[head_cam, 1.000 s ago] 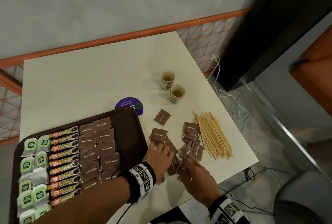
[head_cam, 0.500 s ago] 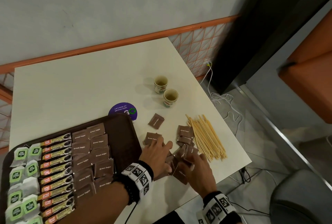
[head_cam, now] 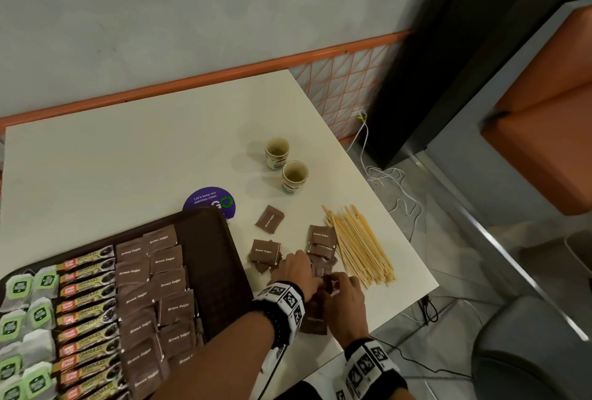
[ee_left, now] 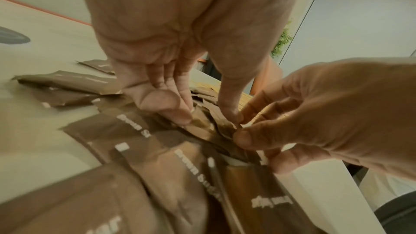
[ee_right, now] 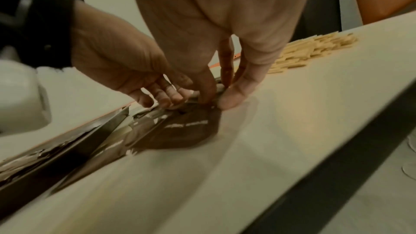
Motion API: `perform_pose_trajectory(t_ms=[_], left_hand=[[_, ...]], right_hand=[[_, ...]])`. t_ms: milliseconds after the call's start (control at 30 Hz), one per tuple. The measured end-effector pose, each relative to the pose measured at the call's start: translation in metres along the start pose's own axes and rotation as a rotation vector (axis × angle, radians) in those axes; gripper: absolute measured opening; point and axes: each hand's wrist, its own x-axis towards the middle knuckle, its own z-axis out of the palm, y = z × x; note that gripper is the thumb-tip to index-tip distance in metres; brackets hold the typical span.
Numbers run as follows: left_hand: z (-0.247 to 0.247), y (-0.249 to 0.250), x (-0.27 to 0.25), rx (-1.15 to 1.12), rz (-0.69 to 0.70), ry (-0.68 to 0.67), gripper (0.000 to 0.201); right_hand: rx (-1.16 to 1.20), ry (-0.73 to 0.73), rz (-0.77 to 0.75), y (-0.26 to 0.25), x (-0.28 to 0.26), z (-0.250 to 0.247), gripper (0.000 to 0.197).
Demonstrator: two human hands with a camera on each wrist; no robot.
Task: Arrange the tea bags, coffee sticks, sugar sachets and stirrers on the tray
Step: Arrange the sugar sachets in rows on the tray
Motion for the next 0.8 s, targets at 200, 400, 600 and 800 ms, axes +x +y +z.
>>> perform_pose_trajectory(t_ms=[200,400,600,800], left_hand=[[0.002,0.003,0.007,-0.049,-0.07,-0.017,0.036],[-0.002,0.008,0.01,-0.095,-0.023,-0.095,0.035],[-0.023,-0.002,0.015,-0.227,0.053,-0.106,0.017],[-0.062,-0.027,0.014,-0.611,0.033,-0.183,0.015]], right_hand=[[0.043,-0.023,-0.017,0.0,0.006,0.001,0.029],[0.091,0.006,-0.02,0.007,0.004,-0.003,0.021],[-0.262,-0.308,-0.217,0.021,-0.016,-0.005,0.062],[-0.298,-0.351,-0.213,0.014,-0.016,0.001,0.046]])
